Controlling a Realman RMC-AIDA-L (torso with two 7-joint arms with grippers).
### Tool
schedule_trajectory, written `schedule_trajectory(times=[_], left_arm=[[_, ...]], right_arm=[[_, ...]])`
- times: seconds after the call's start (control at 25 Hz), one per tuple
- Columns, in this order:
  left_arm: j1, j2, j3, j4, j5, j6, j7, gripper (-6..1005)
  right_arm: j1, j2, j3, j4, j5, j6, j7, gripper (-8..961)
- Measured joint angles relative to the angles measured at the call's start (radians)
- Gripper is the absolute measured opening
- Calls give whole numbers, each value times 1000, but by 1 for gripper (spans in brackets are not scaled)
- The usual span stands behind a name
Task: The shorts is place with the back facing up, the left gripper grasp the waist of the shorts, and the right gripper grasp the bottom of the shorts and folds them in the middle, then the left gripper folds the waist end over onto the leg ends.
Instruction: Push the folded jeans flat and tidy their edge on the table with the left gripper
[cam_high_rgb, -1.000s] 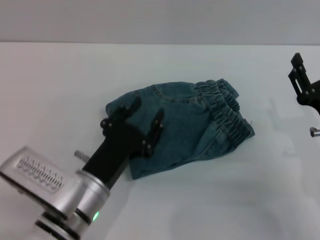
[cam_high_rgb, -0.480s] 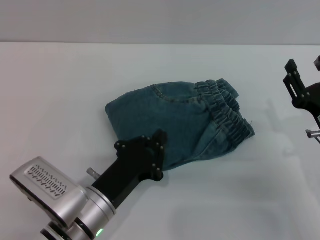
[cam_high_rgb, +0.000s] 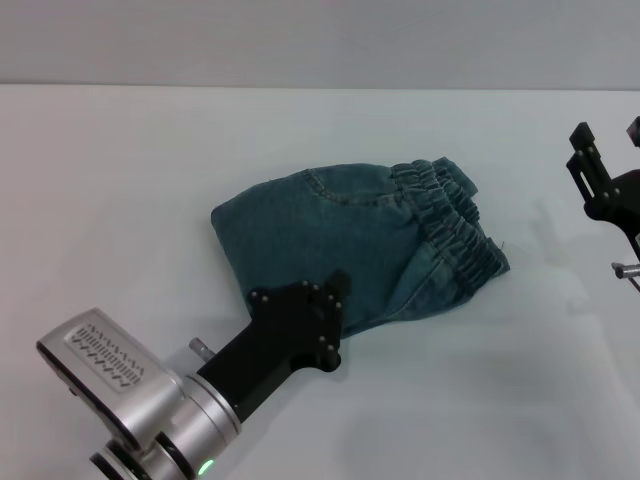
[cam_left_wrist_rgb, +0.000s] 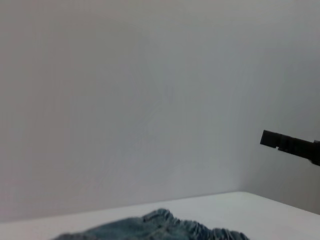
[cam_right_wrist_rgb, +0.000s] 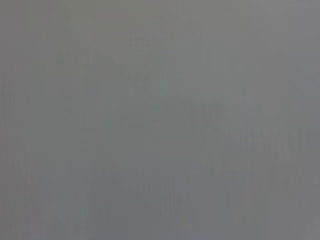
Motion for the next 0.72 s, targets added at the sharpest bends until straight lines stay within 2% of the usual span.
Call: schedule_trajectory(times=[0.12, 0.16, 0.44, 0.72], left_arm=[[-7, 0, 1, 17, 0, -3, -45, 3], [-12, -2, -5, 39, -1, -20, -114, 4], [-47, -6, -34, 82, -8, -112, -197, 11], [-134, -6, -81, 165, -6, -166, -289, 18]], right_arm=[[-3, 1, -1, -4, 0, 0, 1, 635], [-4, 1, -2, -6, 0, 0, 1, 636], [-8, 3, -13, -11, 1, -4, 2, 637], [-6, 4, -27, -14, 2, -6, 2, 638]])
